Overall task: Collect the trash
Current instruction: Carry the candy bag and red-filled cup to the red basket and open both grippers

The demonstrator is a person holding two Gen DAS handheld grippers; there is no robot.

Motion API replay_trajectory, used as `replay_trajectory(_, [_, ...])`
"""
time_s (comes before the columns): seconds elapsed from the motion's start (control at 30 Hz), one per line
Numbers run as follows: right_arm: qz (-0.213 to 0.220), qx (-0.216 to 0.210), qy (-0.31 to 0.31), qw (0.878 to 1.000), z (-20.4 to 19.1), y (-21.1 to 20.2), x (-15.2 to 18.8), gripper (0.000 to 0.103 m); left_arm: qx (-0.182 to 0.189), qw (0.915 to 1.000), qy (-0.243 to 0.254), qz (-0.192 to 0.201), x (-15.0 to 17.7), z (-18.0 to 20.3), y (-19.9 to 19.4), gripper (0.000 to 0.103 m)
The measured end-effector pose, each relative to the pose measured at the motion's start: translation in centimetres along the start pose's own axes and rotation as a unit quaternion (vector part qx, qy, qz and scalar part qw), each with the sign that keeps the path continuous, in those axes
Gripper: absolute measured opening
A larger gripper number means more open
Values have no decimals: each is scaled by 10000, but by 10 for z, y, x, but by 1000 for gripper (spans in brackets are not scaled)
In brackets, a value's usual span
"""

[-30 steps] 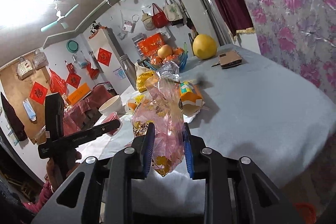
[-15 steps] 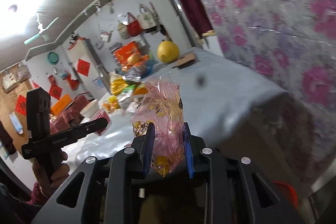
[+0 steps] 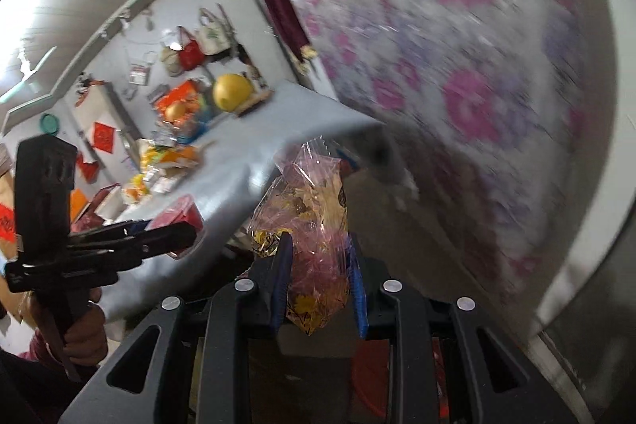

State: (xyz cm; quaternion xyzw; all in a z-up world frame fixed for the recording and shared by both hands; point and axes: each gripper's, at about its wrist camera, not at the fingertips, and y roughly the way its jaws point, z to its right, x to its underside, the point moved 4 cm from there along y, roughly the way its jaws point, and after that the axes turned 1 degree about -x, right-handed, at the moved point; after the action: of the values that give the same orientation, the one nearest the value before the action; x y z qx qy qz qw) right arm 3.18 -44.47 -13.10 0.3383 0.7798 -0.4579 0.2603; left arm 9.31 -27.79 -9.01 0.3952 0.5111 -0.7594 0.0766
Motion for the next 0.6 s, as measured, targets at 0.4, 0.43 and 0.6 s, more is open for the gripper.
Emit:
replay_trajectory(0.4, [-1292, 845, 653, 9859, 90, 56, 75, 54, 336, 9922, 589, -1045, 23, 60, 96, 58])
replay_trajectory(0.43, [-1345, 821, 748, 9847, 94, 59, 80, 54, 292, 9914, 625, -1114, 26, 62, 103, 60])
replay_trajectory(0.6, [-1206, 805, 689, 9870, 95, 52, 77, 54, 221, 9900, 713, -1198, 31, 64, 108, 65])
